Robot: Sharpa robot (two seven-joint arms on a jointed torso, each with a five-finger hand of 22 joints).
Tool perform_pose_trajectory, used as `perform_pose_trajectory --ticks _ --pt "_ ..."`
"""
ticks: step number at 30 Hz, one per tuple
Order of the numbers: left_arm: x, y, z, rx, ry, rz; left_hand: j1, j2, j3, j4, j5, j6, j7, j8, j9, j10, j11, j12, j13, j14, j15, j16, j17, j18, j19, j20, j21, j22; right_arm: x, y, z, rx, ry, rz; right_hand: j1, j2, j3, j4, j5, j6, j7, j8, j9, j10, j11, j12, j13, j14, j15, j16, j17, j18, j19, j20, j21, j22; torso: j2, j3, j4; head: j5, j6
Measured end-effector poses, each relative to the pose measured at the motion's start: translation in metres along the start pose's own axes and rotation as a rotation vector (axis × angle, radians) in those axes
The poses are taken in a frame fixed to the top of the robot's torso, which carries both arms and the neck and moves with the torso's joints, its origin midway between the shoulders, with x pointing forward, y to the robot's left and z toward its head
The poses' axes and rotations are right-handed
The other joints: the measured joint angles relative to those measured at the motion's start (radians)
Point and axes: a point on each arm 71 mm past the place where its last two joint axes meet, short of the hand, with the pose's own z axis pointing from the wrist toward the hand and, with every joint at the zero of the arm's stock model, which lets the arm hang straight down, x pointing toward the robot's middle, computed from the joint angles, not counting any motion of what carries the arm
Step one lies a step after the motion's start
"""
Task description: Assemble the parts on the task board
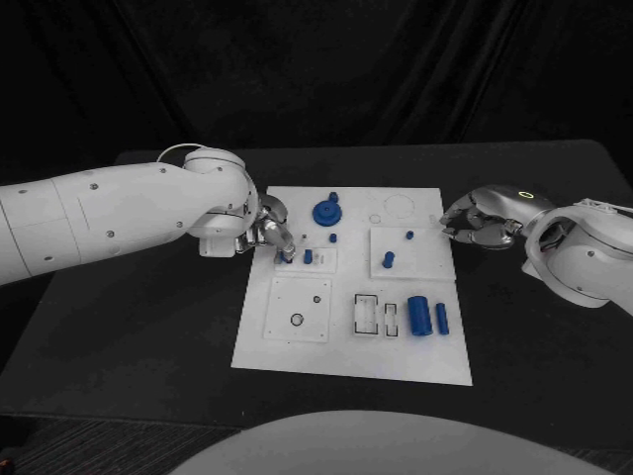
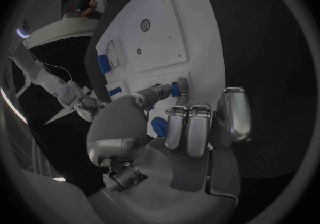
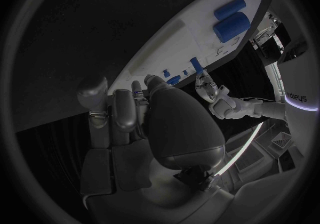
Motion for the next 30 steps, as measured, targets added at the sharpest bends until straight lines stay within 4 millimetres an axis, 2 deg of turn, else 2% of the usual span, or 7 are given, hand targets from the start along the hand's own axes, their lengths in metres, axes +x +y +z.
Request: perform_pose_trajectory --ticks 6,8,12,15,22,23,30 --pt "-0.0002 -0.0005 0.0003 0.0 0.0 0.0 -0.009 0.009 -0.009 -0.009 -0.005 0.0 0.0 -0.005 -0.001 0.0 0.0 0.0 0.0 0.0 0.0 0.0 0.0 0.0 0.0 0.0 -0.005 0.0 0.0 -0.0003 -0.0002 0.001 0.0 0.0 0.004 -0.004 0.004 0.004 0.0 0.0 0.0 -0.004 -0.001 0.0 0.0 0.0 0.0 0.0 0.0 0.0 0.0 0.0 0.0 0.0 -0.005 0.0 0.0 0.0 -0.0001 -0.001 0.0" --pt "-0.0002 -0.0006 0.0003 -0.001 0.0 0.001 -0.017 0.016 -0.023 -0.015 -0.025 0.0 0.0 -0.01 -0.004 0.0 0.0 0.0 0.0 0.0 0.0 0.0 0.0 0.0 0.0 0.0 -0.005 0.0 0.0 -0.0003 -0.0003 0.001 0.0 0.0 0.004 -0.004 0.004 0.004 0.0 0.0 0.0 -0.004 -0.001 0.0 0.0 0.001 0.0 0.0 0.0 0.0 0.0 0.0 0.0 0.0 -0.005 0.0 0.0 0.0 0.0 -0.001 0.0" --pt "-0.0001 -0.0001 0.0002 -0.006 0.005 0.004 -0.018 0.037 -0.138 0.01 -0.117 0.001 -0.001 -0.049 -0.03 0.0 0.0 0.0 0.0 0.0 0.0 0.0 0.0 0.0 -0.011 0.004 -0.02 0.0 0.0 -0.0004 -0.0003 0.001 0.0 0.0 0.004 -0.004 0.004 0.004 0.0 0.0 0.0 -0.004 -0.001 0.0 0.0 0.002 0.0 0.0 0.0 0.0 0.0 0.0 0.0 0.0 -0.005 0.001 0.0 0.0 -0.0001 0.0 0.0" --pt "0.0001 0.0001 0.0002 -0.009 0.008 0.006 -0.014 0.052 -0.232 0.037 -0.209 0.01 0.005 -0.081 -0.054 0.003 0.003 0.0 0.0 0.0 0.007 0.0 0.0 0.0 -0.015 0.007 -0.024 0.0 0.0 -0.0004 -0.0003 0.001 0.0 0.0 0.003 -0.004 0.004 0.004 0.0 0.0 0.0 -0.004 -0.001 0.0 0.0 -0.001 0.0 0.0 0.0 0.0 0.0 0.0 0.0 0.0 -0.005 0.001 0.0 0.0 -0.0003 0.0 0.0" --pt "0.0003 0.0005 0.0001 -0.013 0.012 0.009 -0.039 0.045 -0.345 0.095 -0.291 0.011 0.014 -0.111 -0.073 0.003 0.01 0.0 0.0 0.0 0.015 0.0 0.0 0.0 -0.02 0.012 -0.028 0.0 0.0 -0.0004 0.0 0.001 0.0 0.0 0.003 -0.004 0.004 0.004 0.0 0.0 0.0 -0.004 -0.001 0.0 0.0 -0.001 0.0 0.0 0.0 0.0 0.0 0.0 0.0 0.0 -0.005 0.001 0.0 0.0 -0.0003 0.001 0.0" --pt "0.0003 0.0005 0.0001 -0.013 0.012 0.009 -0.047 0.046 -0.365 0.106 -0.298 0.011 0.014 -0.116 -0.075 0.003 0.017 0.0 0.0 0.0 0.015 0.0 0.0 0.0 -0.02 0.012 -0.028 0.0 0.0 -0.0004 0.0 0.001 0.0 0.0 0.003 -0.004 0.004 0.004 0.0 0.0 0.0 -0.004 -0.001 0.0 0.0 -0.001 0.0 0.0 0.0 0.0 0.0 0.0 0.0 0.0 -0.005 0.001 0.0 0.0 -0.0003 0.001 0.0" --pt "0.0002 0.001 -0.0001 -0.014 0.013 0.008 -0.056 0.056 -0.439 0.154 -0.301 0.007 0.019 -0.121 -0.071 0.003 0.017 0.0 0.0 -0.003 0.018 0.0 0.0 0.0 -0.02 0.012 -0.029 0.0 0.0003 -0.0004 0.0 0.001 0.001 0.0 0.003 -0.004 0.004 0.004 0.0 0.0 0.0 -0.004 -0.001 0.0 0.0 -0.001 0.0 0.0 0.0 0.0 0.0 0.0 0.0 0.0 -0.005 0.001 -0.001 0.0 -0.0003 0.001 0.0"
